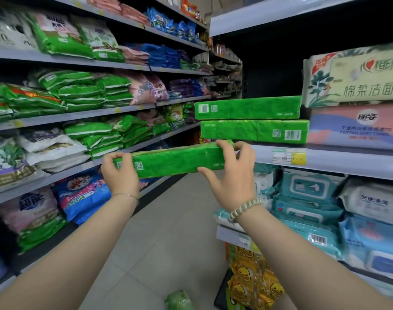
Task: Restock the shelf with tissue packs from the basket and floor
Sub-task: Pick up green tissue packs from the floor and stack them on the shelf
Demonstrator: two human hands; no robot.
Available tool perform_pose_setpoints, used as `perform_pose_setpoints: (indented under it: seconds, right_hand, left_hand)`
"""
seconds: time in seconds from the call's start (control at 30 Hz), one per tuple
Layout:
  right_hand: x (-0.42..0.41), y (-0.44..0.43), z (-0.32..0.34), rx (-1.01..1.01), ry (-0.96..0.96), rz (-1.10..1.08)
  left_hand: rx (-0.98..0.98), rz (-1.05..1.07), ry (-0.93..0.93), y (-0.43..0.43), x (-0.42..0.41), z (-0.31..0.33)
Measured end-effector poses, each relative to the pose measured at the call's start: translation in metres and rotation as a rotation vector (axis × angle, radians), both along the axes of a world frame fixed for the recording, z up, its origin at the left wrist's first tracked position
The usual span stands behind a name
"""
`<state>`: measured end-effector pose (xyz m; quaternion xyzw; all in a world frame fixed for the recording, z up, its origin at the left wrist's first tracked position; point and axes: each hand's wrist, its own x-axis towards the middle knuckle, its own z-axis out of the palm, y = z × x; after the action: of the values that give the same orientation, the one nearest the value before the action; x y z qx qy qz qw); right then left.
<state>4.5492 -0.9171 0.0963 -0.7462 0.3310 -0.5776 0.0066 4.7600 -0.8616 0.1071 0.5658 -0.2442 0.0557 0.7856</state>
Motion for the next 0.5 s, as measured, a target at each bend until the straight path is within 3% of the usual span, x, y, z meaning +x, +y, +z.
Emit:
perform_pose_setpoints:
  seconds: [0.23, 0.5]
  right_hand:
    - [-0.036, -0.015, 0.026, -0.163, -0.05, -0.166]
    - [-0.068, -0.037, 0.023, -0.114, -0.083, -0.273]
  left_hand:
    - [-0.039, -0.123, -0.057, -0.025, -0.035, 0.027]
    - [0.079, -0.29, -0.254, -0.064, -0.055, 0.033]
